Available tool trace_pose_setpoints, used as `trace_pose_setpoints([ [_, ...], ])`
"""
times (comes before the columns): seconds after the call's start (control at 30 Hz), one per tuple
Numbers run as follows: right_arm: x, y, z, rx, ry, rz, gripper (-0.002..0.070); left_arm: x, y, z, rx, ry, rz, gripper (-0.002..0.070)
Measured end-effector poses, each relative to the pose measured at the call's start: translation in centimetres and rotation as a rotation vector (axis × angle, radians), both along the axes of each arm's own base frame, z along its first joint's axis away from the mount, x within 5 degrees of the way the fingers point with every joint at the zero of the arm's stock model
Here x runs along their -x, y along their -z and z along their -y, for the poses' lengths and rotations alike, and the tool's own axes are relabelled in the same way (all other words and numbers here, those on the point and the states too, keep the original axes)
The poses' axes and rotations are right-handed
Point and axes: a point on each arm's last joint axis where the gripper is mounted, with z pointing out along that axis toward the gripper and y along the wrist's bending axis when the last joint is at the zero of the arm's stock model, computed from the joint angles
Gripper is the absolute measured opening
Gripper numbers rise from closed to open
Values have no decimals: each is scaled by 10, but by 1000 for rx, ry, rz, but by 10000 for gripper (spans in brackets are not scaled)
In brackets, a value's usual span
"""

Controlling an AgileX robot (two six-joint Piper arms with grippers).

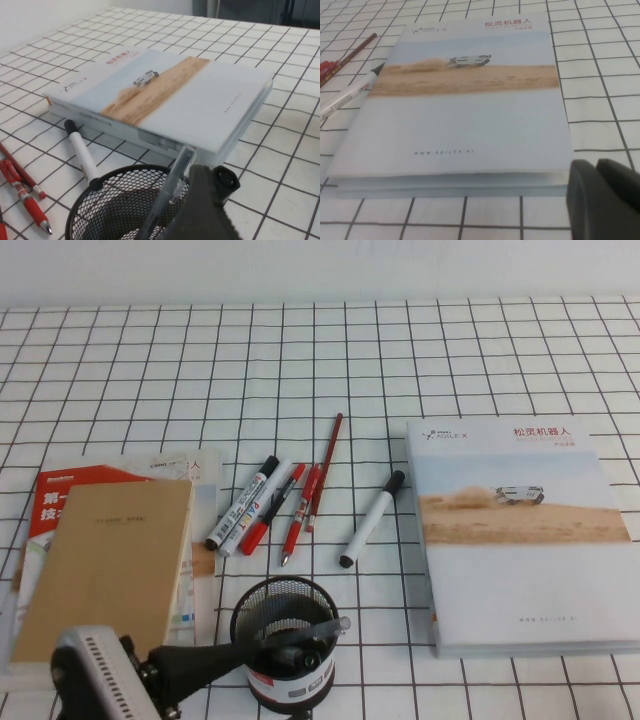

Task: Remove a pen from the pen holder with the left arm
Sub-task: 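Take a marker out of the pen holder and lay it on the table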

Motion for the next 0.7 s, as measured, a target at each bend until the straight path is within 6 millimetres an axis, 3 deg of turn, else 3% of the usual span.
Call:
trace_pose_setpoints([
  [0.37,0,0,0,0,0,0,-15,-14,22,25,-31,31,3,463],
  [0.7,0,0,0,0,0,0,-15,-21,27,32,-22,19,72,463],
])
